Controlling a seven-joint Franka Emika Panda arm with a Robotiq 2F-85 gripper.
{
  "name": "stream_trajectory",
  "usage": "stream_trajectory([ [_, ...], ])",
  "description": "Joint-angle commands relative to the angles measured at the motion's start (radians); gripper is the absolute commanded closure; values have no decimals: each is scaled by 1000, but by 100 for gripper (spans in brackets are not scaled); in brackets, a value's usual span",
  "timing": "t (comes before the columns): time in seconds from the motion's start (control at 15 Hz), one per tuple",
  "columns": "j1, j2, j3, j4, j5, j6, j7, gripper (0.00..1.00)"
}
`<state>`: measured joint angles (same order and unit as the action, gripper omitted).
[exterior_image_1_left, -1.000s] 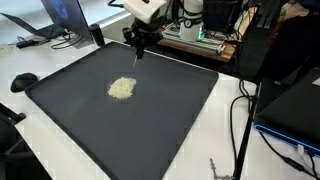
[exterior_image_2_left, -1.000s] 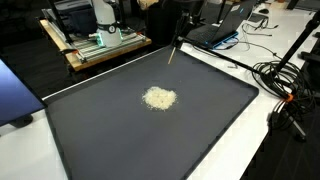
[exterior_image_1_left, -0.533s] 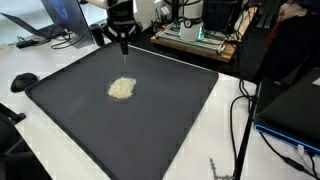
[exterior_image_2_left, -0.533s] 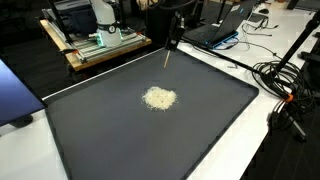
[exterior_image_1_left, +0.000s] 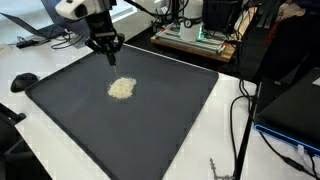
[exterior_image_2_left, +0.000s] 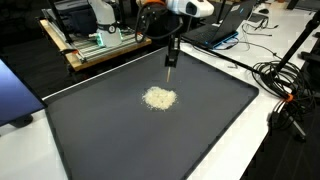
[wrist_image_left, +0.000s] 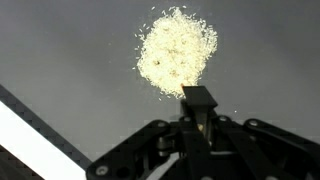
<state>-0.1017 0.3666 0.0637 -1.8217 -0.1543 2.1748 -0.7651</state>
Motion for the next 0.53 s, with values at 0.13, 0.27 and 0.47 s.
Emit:
stream_trajectory([
  [0.13, -35, 111, 2, 81, 90, 50, -49, 97],
  [0.27, -35, 138, -2, 93, 86, 77, -32, 97],
  [0.47, -33, 174, -7, 110, 72, 104, -16, 97],
])
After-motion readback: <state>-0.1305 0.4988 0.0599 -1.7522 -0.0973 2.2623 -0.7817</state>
